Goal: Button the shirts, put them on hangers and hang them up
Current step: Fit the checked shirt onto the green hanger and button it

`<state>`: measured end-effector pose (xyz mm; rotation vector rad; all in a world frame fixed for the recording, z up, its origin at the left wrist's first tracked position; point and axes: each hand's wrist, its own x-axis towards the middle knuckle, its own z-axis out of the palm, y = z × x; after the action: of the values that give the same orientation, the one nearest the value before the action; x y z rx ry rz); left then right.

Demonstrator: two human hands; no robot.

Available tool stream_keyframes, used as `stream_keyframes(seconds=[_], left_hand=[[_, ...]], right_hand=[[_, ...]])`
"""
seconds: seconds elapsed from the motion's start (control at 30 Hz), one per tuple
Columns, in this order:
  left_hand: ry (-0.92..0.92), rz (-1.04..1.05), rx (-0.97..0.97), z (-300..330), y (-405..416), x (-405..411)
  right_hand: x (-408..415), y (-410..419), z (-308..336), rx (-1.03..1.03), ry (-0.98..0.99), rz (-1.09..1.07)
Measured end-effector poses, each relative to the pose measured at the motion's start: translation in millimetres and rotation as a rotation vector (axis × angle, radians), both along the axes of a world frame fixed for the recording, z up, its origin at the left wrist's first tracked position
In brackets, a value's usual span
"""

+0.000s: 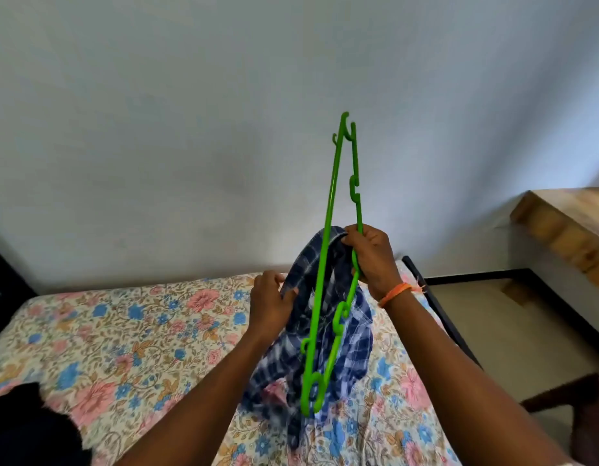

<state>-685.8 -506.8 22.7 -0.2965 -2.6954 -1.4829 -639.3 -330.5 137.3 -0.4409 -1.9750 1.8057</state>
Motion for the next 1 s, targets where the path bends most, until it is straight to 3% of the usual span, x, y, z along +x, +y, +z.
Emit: stream_keyframes(seconds=[0.1, 0.17, 0.3, 0.37, 0.43, 0.6, 0.7, 0.83, 0.9, 1.0], left_hand=[[-0.034, -0.051, 0.016, 0, 5, -12], [-0.184, -0.175, 0.123, 8, 7, -11], [-0.920, -0.369, 0.816, 29, -3, -20], [-1.054, -0.473, 0.854, 32, -16, -32], [-1.053, -0.586, 0.750, 36, -24, -39], [-0.806, -0.642, 0.340, 47, -23, -42], [-0.470, -0.554, 0.046, 44, -11, -43], [0.055, -0.493, -0.033, 55, 8, -29], [0.227, -0.534, -0.134, 58, 11, -23], [0.452, -0.463, -0.435, 53, 14, -20]], right_hand=[[7, 6, 8, -0.056, -0.030, -0.022], [11, 12, 8, -0.056, -0.040, -0.039], [21, 31, 3, -0.001, -0.045, -0.093], [27, 44, 0, 0.039, -0.062, -0.115], [29, 56, -2, 0.083, -0.088, -0.134], [25, 59, -3, 0.147, -0.088, -0.137], [18, 59, -1, 0.163, -0.065, -0.143], [8, 60, 3, 0.224, -0.053, -0.171], [6, 60, 8, 0.222, -0.042, -0.187], [6, 60, 14, 0.208, -0.037, -0.185]])
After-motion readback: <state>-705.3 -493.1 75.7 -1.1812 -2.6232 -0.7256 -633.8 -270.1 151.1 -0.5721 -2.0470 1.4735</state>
